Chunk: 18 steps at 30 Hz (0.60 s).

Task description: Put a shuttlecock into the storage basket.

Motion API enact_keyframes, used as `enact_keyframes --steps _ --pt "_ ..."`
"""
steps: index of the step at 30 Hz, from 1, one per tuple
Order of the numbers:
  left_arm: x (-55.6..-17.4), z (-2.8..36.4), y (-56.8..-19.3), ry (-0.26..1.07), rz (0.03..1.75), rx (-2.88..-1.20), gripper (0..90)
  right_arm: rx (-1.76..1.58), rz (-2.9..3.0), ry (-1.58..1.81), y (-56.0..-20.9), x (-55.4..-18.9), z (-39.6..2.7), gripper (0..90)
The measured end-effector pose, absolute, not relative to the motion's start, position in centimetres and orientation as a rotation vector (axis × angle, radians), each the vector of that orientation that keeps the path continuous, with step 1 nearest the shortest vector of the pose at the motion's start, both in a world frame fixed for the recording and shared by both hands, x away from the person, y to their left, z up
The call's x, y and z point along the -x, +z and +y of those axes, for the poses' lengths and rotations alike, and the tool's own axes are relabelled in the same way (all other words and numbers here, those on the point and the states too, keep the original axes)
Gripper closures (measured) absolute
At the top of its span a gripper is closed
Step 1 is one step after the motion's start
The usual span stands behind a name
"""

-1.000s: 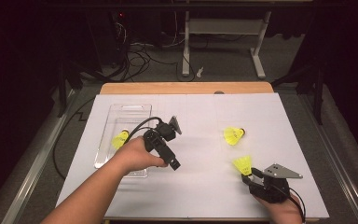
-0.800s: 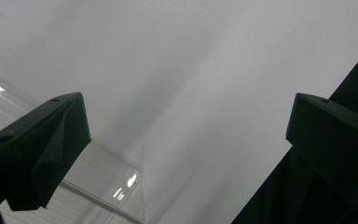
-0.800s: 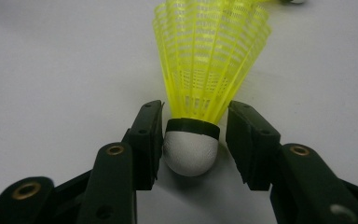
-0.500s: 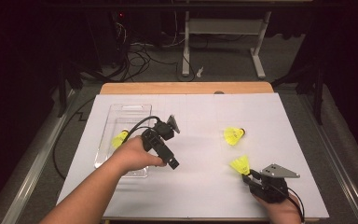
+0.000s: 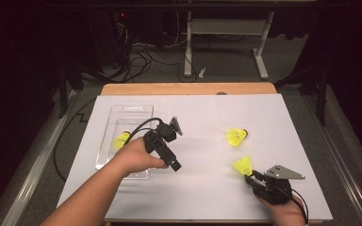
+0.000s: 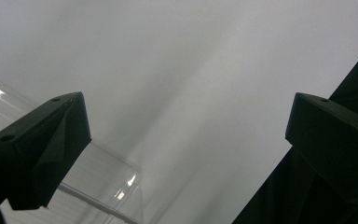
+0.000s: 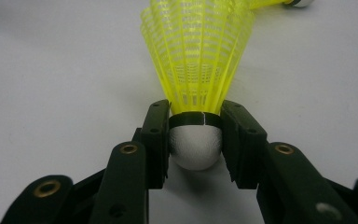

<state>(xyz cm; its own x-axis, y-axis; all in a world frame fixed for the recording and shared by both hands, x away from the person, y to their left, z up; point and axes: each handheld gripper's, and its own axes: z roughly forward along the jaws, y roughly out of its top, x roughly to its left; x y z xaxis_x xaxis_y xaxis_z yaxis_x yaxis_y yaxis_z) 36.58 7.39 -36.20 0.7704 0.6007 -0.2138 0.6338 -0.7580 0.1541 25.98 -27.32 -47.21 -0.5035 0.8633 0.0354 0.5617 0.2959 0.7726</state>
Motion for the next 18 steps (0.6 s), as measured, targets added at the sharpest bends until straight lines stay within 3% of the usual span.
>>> enact_keyframes --steps 18 --pt "-36.7 7.6 -36.3 -0.203 0.954 -2.745 0.8 -1.200 2.179 1.149 -45.4 -27.1 -27.8 66.0"
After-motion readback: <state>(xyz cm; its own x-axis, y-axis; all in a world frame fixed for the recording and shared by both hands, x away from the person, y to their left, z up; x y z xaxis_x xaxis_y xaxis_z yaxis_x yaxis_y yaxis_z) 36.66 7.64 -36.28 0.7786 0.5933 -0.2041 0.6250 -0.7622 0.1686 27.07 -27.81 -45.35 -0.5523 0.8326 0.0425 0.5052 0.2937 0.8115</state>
